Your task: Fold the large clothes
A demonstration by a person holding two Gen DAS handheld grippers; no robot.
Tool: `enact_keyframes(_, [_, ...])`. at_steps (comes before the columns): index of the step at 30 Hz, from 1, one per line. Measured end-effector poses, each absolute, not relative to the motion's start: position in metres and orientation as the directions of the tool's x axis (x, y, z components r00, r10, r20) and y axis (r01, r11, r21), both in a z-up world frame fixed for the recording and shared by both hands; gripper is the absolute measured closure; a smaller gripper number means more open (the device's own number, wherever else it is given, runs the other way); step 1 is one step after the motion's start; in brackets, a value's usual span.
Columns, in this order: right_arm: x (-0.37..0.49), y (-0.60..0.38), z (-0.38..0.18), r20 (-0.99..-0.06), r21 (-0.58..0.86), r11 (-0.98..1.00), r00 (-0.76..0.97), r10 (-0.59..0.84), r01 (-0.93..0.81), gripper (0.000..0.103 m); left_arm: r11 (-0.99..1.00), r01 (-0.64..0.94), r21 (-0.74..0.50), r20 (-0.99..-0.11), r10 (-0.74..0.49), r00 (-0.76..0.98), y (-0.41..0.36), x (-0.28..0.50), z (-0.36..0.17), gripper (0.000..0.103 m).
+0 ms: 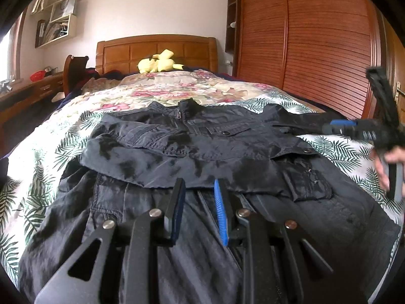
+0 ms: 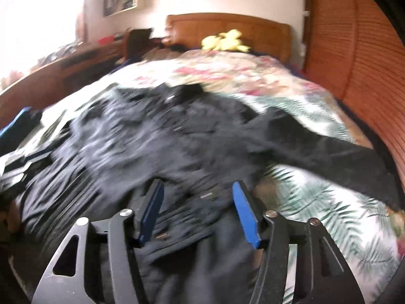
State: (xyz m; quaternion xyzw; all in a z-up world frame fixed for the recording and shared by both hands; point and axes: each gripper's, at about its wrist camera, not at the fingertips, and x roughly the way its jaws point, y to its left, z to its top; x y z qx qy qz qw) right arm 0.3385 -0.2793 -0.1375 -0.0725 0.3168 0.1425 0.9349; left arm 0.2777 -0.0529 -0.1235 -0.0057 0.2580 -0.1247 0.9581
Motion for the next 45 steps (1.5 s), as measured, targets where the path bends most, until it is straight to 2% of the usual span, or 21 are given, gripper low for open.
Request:
enact_keyframes(3, [0.363,-0.311,-0.131,-0.616,-0.03,0.97,0.769,0.172,-0.241,0.033,0.969,0.236,-0.069,-0.492,-0.239,0.837,-0.054,0.277,-0.124,0.082])
enact_keyframes(13, [0.429,-0.417,-0.154,-0.687,0.023,1.0,0.726,0.013,0.005,0.03,0.969,0.239,-0.061,-0.489,-0.238,0.839,-0.056,0.277,-0.124,0.082])
enact_keyframes(21, [0.438,-0.502,-0.176,-0.737,0.211,0.956,0.676,0.017,0.205,0.03,0.966,0.252,-0.06,-0.493,-0.248,0.834,-0.057,0.277,-0.125,0.082])
enact_keyframes(24, [0.434,-0.522,-0.175,-0.725,0.274,0.932,0.688,0.038,0.238,0.03,0.966,0.252,-0.061,-0.494,-0.248,0.833,-0.057,0.277,-0.125,0.082])
enact_keyframes(39, [0.463,-0.553,-0.173,-0.726,0.304,0.87,0.686,-0.052,0.388,0.03,0.966,0.252,-0.059,-0.493,-0.248,0.834,-0.057,0.277,-0.125,0.082])
enact_keyframes(40, [0.465,-0.553,-0.172,-0.727,0.299,0.866,0.683,-0.065,0.4,0.033,0.966,0.252,-0.059,-0.493,-0.248,0.834,-0.057,0.277,-0.125,0.082])
enact_keyframes(41, [0.468,-0.551,-0.171,-0.728,0.277,0.87,0.68,-0.088,0.409,0.053,0.966,0.252,-0.058,-0.493,-0.248,0.834,-0.057,0.277,-0.124,0.082])
enact_keyframes(42, [0.471,-0.548,-0.17,-0.733,0.239,0.878,0.67,-0.116,0.414,0.081,0.966,0.253,-0.058,-0.493,-0.248,0.834,-0.057,0.277,-0.124,0.082])
enact_keyframes(44, [0.476,-0.543,-0.168,-0.743,0.216,0.894,0.66,-0.11,0.392,0.094,0.966,0.254,-0.059,-0.493,-0.249,0.834,-0.056,0.277,-0.125,0.082])
enact_keyframes(45, [0.475,-0.538,-0.163,-0.737,0.2,0.902,0.665,-0.119,0.383,0.096,0.966,0.253,-0.059,-0.492,-0.248,0.834,-0.056,0.277,-0.126,0.082])
